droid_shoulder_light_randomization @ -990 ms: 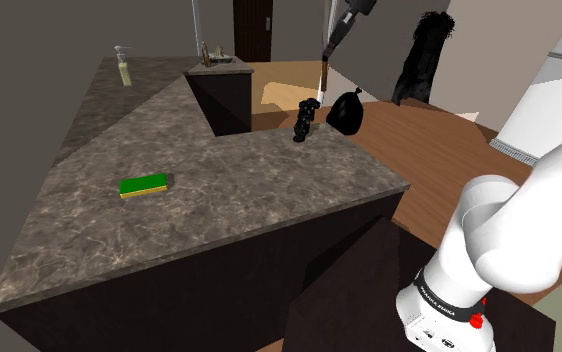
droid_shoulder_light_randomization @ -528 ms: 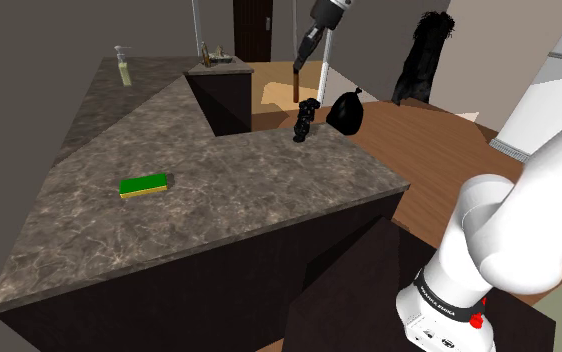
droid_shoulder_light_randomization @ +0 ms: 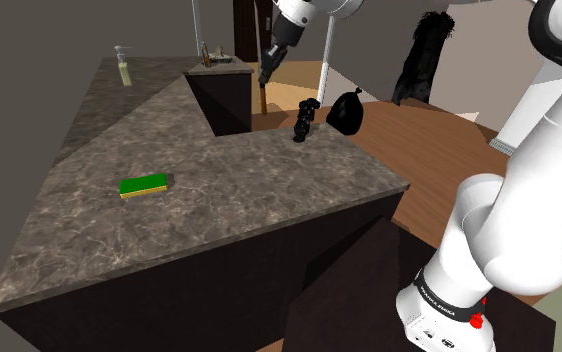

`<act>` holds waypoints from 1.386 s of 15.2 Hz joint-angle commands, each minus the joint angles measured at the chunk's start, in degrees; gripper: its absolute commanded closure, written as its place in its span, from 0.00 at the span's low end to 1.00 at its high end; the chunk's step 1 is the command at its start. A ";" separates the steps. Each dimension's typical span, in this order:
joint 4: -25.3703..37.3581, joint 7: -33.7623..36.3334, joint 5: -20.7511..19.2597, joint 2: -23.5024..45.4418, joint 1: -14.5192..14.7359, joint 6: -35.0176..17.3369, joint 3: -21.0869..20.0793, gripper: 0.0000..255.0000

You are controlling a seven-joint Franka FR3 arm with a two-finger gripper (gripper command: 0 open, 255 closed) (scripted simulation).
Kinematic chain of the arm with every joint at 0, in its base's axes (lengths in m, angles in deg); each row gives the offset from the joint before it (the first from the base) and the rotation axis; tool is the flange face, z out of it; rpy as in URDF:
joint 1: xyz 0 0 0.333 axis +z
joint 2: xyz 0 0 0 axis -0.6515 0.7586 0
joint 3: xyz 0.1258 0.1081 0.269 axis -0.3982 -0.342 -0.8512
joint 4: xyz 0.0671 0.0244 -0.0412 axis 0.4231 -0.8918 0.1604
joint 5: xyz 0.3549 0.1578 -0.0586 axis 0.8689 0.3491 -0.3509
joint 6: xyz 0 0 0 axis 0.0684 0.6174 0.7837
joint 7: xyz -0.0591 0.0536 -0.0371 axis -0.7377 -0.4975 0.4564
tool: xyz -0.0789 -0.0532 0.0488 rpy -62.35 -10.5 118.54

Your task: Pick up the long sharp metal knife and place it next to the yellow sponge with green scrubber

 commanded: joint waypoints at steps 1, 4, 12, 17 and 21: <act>0.95 0.74 1.21 2.90 0.76 -1.91 -0.65 1.00; 3.54 1.78 2.98 7.52 1.67 -3.80 -1.56 1.00; 14.22 4.90 7.27 21.31 2.97 -6.66 -4.19 1.00; 24.32 7.62 9.10 31.18 2.94 -6.56 -5.88 1.00; 35.35 10.51 9.95 40.29 2.39 -4.99 -7.13 1.00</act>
